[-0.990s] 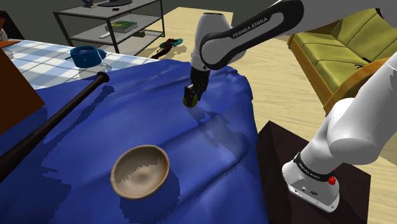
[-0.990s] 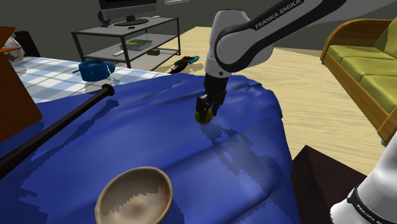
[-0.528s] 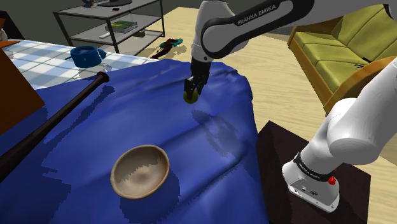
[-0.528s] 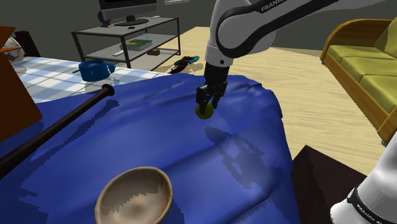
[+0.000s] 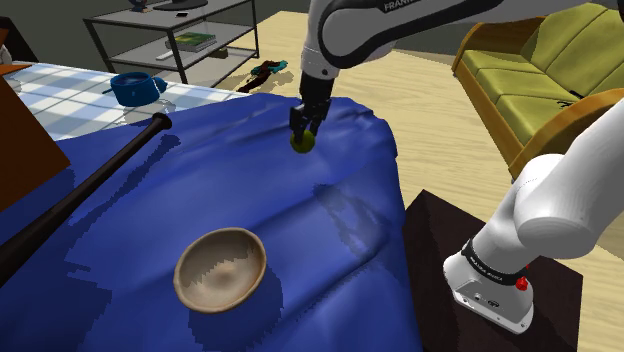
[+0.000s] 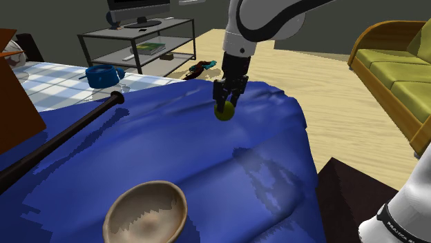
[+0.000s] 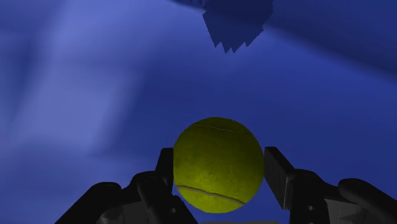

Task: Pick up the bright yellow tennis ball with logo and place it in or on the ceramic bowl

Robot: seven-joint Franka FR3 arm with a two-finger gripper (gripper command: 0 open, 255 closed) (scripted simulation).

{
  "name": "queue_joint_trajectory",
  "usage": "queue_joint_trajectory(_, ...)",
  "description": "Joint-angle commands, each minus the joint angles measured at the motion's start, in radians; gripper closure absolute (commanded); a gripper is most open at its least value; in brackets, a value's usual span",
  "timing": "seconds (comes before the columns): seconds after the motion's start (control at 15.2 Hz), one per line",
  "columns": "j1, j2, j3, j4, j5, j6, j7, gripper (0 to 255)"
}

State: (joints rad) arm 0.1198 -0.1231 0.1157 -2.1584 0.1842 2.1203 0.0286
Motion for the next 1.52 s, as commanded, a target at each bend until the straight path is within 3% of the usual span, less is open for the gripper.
queue_joint_trajectory(0.0,-0.001,-0.007,-0.001,0.021,-0.002,-0.028,0.004,255)
queue_joint_trajectory(0.4,-0.002,-0.025,-0.003,0.080,-0.007,-0.104,0.015,255)
queue_joint_trajectory(0.92,0.081,-0.033,0.114,0.072,-0.007,-0.075,0.211,255)
queue_joint_trajectory(1.45,0.161,0.025,0.232,0.137,-0.036,-0.056,0.422,255)
